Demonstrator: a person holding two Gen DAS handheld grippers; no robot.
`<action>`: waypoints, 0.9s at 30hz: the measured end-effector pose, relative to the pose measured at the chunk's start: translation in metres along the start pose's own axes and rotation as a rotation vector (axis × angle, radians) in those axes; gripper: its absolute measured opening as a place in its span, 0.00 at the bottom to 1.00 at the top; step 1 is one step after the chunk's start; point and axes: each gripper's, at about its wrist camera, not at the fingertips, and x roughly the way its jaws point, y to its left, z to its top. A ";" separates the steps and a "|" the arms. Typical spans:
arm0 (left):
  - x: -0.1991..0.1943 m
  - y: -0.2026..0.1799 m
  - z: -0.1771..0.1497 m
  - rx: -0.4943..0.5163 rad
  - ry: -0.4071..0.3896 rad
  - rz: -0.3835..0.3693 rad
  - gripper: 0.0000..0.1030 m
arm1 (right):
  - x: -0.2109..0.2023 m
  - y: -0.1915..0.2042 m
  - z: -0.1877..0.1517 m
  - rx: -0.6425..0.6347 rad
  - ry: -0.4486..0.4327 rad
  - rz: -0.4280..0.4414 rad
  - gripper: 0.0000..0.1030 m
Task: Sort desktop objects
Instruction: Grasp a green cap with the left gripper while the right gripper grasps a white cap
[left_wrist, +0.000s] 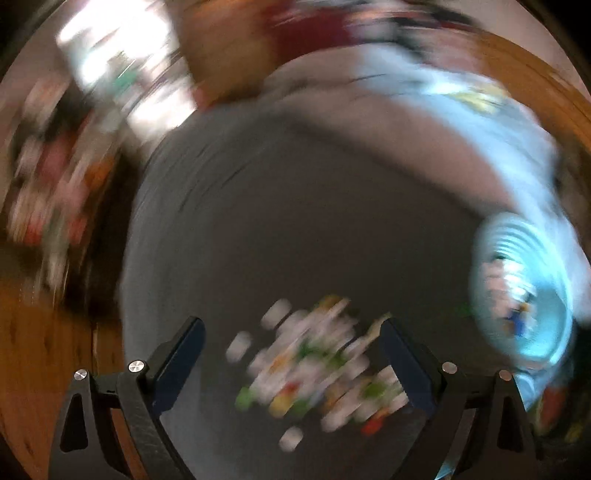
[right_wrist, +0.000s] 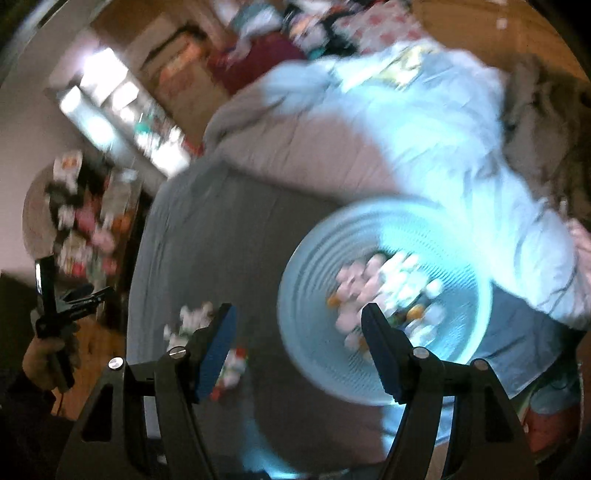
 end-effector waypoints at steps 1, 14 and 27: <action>0.008 0.027 -0.019 -0.067 0.026 0.025 0.95 | 0.011 0.014 0.001 -0.033 0.031 0.012 0.63; 0.129 0.128 -0.155 -0.288 0.152 -0.009 0.77 | 0.122 0.204 -0.019 -0.439 0.285 0.135 0.63; 0.218 0.105 -0.163 -0.253 0.150 -0.127 0.65 | 0.208 0.213 -0.021 -0.498 0.411 0.057 0.63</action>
